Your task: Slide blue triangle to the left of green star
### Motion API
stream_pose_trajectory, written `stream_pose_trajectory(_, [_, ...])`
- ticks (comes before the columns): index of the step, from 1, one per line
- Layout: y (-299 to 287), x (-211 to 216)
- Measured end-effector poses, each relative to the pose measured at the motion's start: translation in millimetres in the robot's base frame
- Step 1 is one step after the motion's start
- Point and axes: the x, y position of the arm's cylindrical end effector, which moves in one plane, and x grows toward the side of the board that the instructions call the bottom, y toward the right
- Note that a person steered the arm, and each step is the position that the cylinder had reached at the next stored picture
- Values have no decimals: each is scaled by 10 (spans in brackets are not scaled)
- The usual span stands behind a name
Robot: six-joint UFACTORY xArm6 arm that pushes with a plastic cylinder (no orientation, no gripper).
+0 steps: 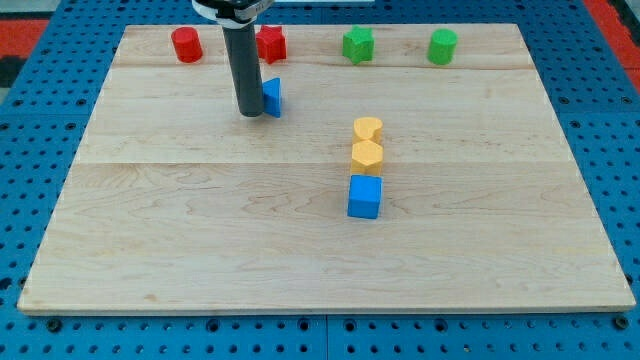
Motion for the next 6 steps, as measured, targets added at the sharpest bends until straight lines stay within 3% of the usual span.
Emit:
stream_pose_trajectory(4, [-193,0])
stream_pose_trajectory(6, [277,-116])
